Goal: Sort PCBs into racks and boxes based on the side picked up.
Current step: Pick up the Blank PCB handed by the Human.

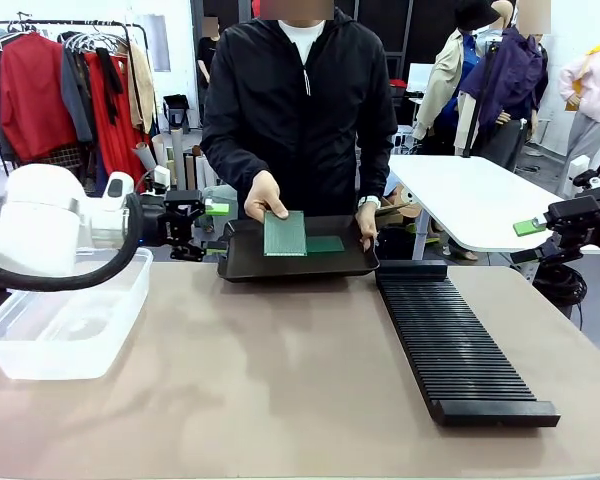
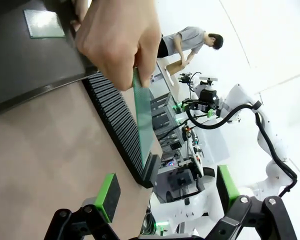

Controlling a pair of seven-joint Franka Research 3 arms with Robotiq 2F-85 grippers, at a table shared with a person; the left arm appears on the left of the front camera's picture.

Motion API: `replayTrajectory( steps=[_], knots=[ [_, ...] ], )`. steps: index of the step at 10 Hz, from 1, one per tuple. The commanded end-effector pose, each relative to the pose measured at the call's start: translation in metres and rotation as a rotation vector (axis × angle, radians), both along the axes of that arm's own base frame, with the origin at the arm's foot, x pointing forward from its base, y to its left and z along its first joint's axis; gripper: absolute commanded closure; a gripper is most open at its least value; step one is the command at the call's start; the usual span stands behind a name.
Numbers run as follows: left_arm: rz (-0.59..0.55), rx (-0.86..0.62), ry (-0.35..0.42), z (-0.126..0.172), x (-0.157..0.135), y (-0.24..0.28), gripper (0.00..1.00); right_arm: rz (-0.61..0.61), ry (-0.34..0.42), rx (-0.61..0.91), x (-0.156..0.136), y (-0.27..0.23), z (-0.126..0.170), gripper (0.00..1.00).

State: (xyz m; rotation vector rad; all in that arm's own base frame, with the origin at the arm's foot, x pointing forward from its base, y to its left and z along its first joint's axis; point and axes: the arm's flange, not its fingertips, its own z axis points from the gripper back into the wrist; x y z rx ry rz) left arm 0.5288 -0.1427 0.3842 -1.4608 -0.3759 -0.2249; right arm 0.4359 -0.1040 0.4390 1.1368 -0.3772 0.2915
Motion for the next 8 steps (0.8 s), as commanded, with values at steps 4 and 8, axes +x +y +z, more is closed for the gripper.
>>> replayTrajectory(
  steps=[4, 8],
  knots=[
    [0.028, -0.090, 0.032, -0.017, 0.006, -0.038, 0.00, -0.002, -0.004, -0.017, -0.001, 0.001, -0.001, 0.00],
    [0.021, -0.101, 0.044, -0.025, 0.003, -0.065, 0.00, -0.002, -0.004, -0.017, -0.001, 0.001, -0.001, 0.00]
  ],
)
